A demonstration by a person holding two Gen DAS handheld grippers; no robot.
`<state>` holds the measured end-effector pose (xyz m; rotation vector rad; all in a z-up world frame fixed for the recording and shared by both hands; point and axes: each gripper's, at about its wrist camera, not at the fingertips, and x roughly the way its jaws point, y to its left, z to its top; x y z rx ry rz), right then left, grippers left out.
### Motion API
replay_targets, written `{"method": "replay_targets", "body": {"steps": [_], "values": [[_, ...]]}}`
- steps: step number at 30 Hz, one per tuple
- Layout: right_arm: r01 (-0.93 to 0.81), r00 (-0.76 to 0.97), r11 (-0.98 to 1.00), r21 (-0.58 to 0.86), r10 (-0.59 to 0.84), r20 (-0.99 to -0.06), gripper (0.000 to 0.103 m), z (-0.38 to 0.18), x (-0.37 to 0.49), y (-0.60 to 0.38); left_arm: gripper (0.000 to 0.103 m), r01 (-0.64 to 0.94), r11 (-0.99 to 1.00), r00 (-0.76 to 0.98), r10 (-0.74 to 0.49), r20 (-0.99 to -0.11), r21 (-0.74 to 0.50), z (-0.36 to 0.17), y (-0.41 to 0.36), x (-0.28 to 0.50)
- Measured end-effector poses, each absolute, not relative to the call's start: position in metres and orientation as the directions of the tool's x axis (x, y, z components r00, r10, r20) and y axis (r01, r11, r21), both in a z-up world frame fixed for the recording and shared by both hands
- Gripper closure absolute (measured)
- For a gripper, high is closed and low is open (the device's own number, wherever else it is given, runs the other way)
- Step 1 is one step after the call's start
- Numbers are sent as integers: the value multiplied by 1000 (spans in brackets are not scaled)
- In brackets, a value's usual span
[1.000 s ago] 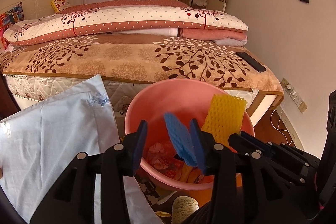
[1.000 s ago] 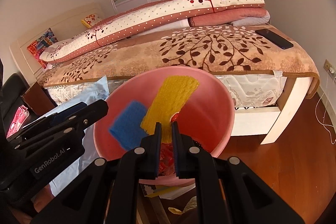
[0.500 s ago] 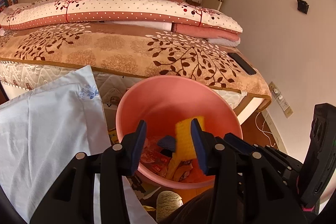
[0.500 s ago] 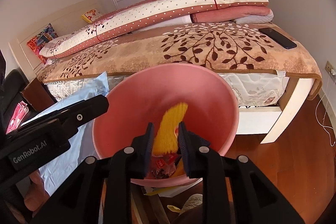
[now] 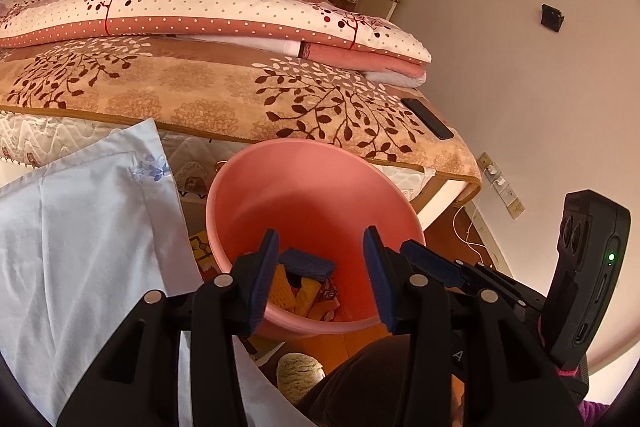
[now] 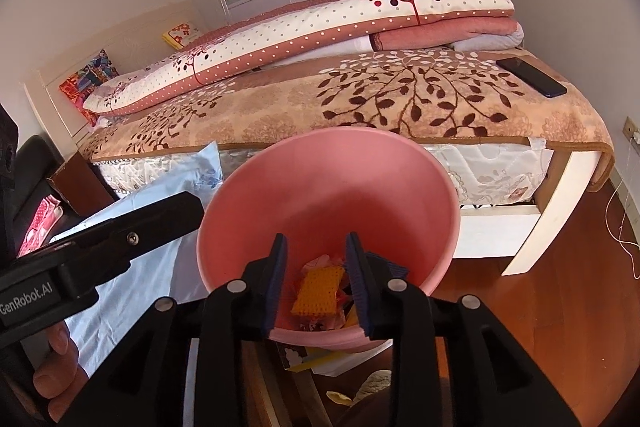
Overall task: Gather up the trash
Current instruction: 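Open both tools to drop the foam nets into the pink bucket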
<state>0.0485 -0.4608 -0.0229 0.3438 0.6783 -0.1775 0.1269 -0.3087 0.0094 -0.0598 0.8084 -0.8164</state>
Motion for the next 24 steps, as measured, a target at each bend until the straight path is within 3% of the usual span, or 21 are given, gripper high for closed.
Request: {"method": "replay_targets", "body": {"steps": [22,23,24], "values": [[234,811,947,221,-65,-582,54,-1,12,-432,58,581,768,562,-619,-549,-271,29,-266,88],[233,811,947,219,-65,-582,54,-1,11,-431,57,585,765,563,-622,-544,-269,30,-264,85],[232,811,948,218,-65,-581,54,0,10,-430,51,587,765,566,-622,-541,-267,30,-262,82]]}}
